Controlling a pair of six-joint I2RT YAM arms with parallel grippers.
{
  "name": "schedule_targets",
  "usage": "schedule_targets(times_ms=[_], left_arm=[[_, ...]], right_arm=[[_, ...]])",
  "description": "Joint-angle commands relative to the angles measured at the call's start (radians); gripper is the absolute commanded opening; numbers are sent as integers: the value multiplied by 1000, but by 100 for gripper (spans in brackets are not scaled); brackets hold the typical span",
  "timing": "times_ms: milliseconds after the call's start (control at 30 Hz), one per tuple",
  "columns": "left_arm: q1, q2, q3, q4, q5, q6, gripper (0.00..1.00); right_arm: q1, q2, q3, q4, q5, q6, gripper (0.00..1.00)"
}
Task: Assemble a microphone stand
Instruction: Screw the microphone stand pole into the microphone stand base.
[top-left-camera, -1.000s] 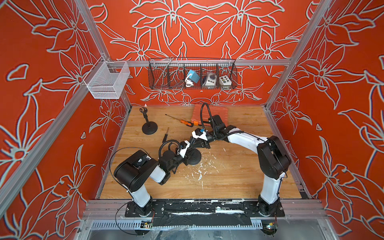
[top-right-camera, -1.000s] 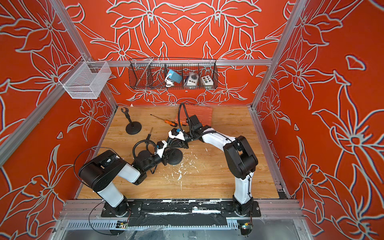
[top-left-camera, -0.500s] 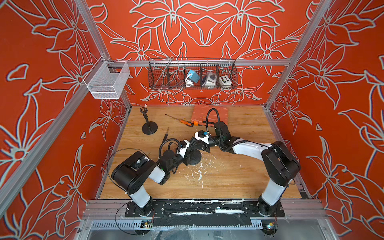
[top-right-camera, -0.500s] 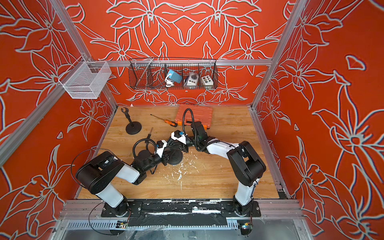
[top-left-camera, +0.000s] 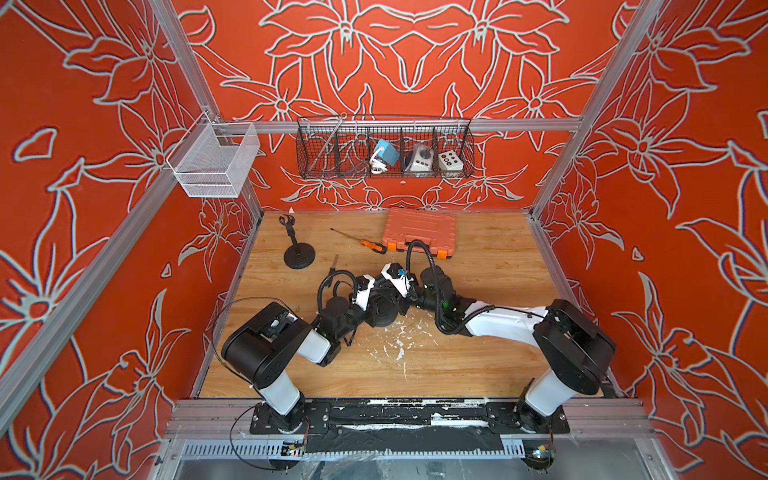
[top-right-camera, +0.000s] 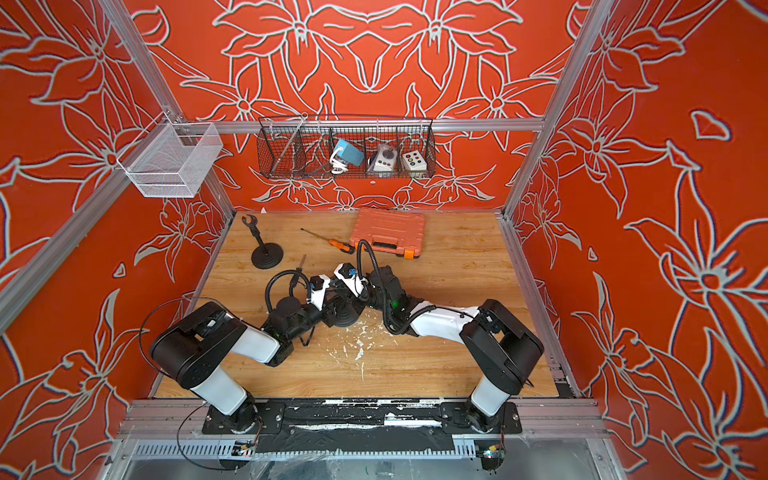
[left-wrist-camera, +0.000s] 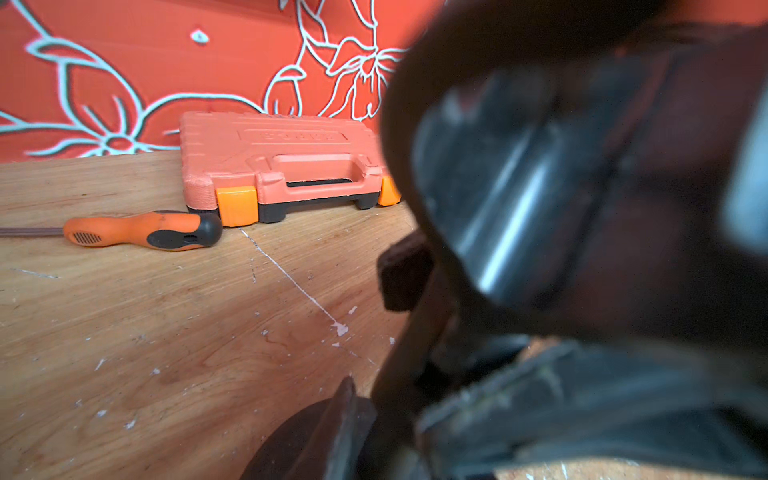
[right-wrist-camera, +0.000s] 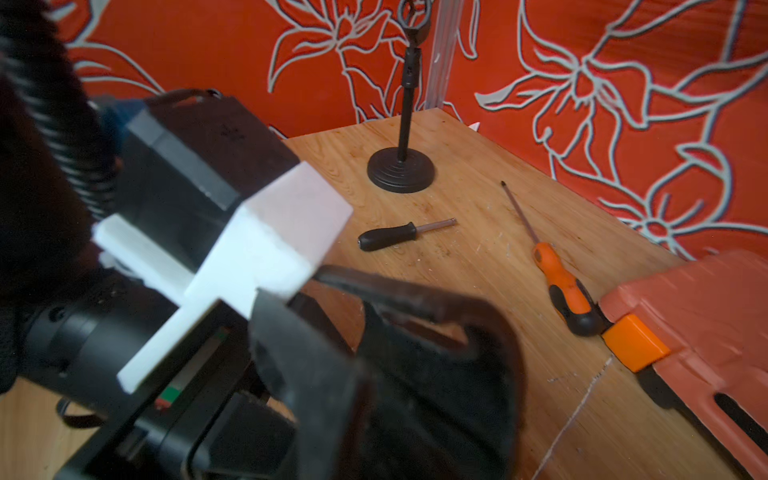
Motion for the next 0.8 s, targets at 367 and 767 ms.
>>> schedule_targets(times_ms=[367, 767], left_arm=[[-24, 54, -33, -19, 22, 114, 5], [-24, 72, -54, 13, 29, 110, 5]], right_arm=[[-24, 4, -3, -223, -237, -60, 52], [-198, -46, 67, -397, -608, -332, 65]])
